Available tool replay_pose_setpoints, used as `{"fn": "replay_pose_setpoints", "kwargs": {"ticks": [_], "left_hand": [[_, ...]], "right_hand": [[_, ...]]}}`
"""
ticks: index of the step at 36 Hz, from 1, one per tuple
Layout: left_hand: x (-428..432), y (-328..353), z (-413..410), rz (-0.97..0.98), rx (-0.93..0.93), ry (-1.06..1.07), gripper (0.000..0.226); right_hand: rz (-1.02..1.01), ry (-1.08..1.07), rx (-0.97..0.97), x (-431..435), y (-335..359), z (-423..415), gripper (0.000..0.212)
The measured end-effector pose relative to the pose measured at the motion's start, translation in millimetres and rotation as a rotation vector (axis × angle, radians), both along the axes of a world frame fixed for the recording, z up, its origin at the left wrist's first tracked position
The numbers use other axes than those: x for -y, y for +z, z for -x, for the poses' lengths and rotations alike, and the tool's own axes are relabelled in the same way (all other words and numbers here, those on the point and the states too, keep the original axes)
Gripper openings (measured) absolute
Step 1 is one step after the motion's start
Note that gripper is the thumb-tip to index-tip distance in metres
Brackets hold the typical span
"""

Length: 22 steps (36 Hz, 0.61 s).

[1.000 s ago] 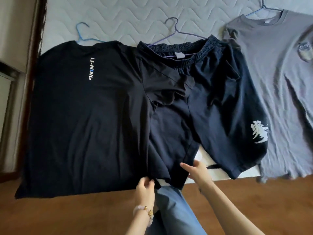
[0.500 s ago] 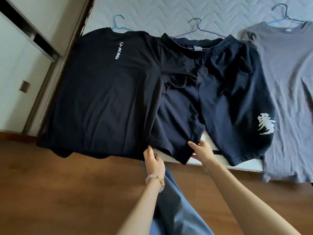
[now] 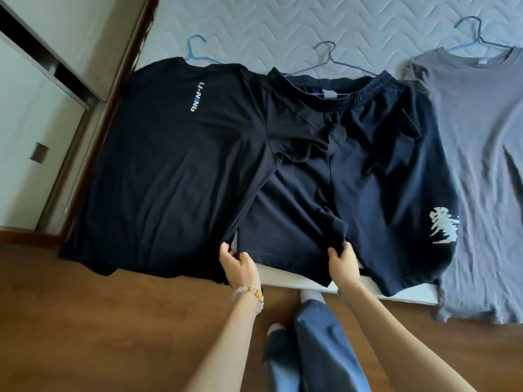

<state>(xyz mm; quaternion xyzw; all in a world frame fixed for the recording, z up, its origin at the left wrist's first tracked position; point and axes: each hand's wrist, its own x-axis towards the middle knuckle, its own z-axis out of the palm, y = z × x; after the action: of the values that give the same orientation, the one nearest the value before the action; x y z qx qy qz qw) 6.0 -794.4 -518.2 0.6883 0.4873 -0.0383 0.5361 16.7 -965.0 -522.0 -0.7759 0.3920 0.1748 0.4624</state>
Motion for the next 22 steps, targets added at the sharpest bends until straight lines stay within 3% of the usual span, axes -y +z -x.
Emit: {"fn": "replay_pose_setpoints", "kwargs": {"ticks": [5,9,16,22], "left_hand": [[-1.0,-9.1,1.5,-0.172,-0.02,-0.245,0.039],[-4.5,-12.0,-10.4,-0.08,-0.101,-0.22,0.041],[-10.7,-4.3,-31.6,0.526,-0.137,-0.127,0.045],[-10.4,14.9,-33.5,1.049,-0.018,0.052,0.036]], "right_hand": [[0.036,0.086,-0.05,10.8,-6.3,0.2,0.024],[0.073,0.111,-0.082,14.0,-8.7,-4.8,0.026],[0.09,0.058,-0.082,20.5,-7.8,-7.8,0.026],[0.06,0.05,-0.062,36.7,-0.6,-8.9,0.021]]}}
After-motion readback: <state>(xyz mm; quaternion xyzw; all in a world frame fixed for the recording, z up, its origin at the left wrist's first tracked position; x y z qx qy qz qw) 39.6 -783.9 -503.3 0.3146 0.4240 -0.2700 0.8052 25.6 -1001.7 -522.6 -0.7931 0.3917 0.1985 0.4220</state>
